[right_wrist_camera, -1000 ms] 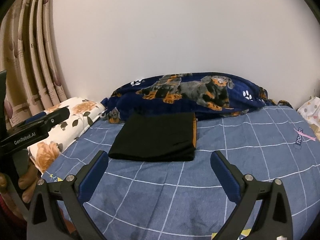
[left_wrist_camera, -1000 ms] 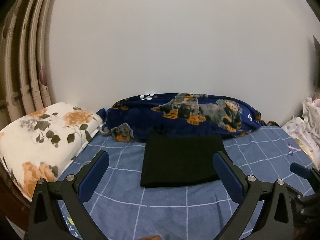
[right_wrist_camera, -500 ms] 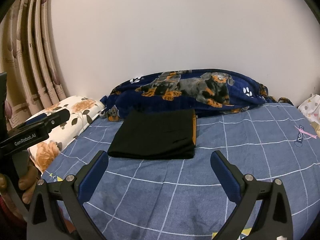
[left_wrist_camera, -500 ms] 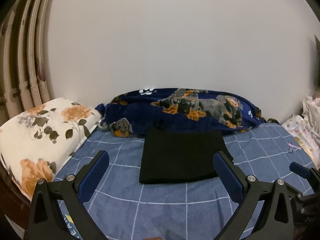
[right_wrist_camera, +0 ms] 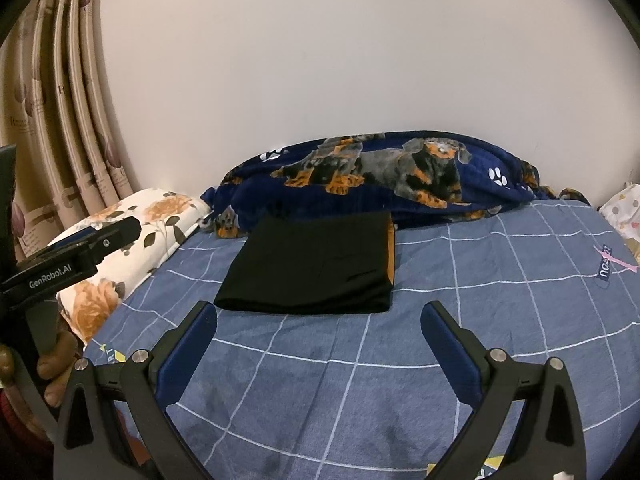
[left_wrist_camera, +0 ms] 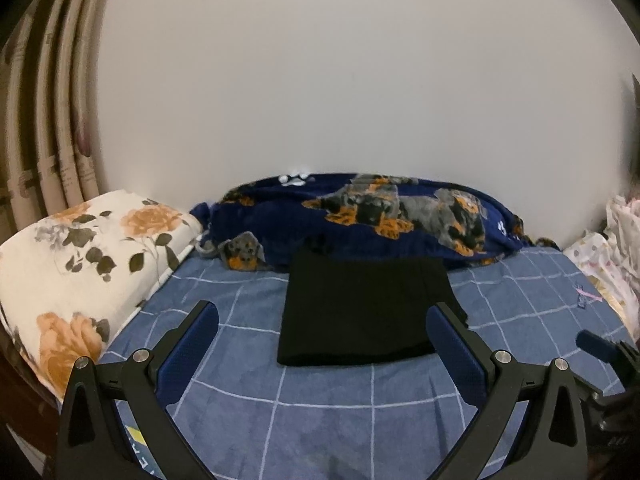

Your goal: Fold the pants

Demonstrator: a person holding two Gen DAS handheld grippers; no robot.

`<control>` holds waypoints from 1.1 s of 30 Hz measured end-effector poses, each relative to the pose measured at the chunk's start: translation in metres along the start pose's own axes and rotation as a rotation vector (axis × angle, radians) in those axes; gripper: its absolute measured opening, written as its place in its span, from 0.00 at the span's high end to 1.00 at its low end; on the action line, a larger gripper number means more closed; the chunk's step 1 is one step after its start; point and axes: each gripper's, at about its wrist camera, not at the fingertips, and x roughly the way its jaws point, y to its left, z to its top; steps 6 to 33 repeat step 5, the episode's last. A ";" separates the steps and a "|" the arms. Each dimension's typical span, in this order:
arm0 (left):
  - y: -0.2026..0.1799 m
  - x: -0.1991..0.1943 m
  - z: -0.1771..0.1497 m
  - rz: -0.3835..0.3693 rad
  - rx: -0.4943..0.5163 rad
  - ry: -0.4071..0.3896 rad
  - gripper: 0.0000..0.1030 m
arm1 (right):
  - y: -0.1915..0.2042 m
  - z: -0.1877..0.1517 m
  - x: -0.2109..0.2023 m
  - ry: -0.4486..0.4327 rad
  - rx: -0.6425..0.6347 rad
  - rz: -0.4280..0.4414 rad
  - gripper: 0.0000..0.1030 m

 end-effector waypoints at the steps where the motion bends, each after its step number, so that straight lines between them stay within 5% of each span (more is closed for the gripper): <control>1: 0.000 0.001 0.000 0.002 -0.003 -0.001 0.00 | -0.001 0.000 0.001 0.001 0.001 0.001 0.01; 33: 0.001 0.004 -0.001 0.008 -0.009 0.009 0.00 | 0.000 0.000 0.001 0.001 0.000 0.001 0.01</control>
